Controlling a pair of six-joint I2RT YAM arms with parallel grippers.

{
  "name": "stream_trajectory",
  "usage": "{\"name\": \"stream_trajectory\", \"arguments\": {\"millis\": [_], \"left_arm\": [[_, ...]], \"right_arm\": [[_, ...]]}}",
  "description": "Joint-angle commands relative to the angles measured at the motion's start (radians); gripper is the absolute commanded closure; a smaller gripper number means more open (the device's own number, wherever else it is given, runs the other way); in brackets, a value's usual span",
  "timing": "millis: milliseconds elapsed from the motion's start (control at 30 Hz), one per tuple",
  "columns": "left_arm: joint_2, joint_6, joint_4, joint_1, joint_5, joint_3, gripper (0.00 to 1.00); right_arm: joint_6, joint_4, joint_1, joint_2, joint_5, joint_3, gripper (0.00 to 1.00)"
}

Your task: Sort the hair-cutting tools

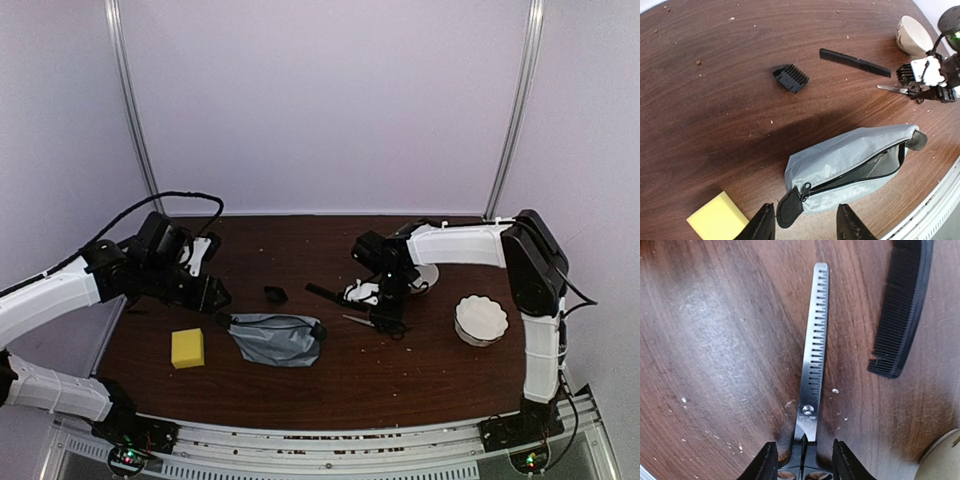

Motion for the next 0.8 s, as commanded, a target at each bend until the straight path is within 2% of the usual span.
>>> {"name": "stream_trajectory", "arguments": {"millis": [0,267,467,767], "left_arm": [[-0.001,0.028,0.045,0.003,-0.021,0.01,0.55],[0.003,0.014,0.055,0.003,-0.019,0.009,0.55],[-0.012,-0.003,0.082,0.003,-0.024,0.0,0.55],[0.023,-0.036,0.195,0.002,-0.038,0.054,0.54]], "right_arm": [[0.03,-0.031,0.0,0.031,0.036,0.02,0.63],[0.04,-0.055,0.0,0.046,0.032,0.001,0.75],[0.055,-0.054,-0.004,0.035,0.022,-0.013,0.93],[0.051,-0.113,-0.065,-0.161,-0.153,-0.017,0.97]]}}
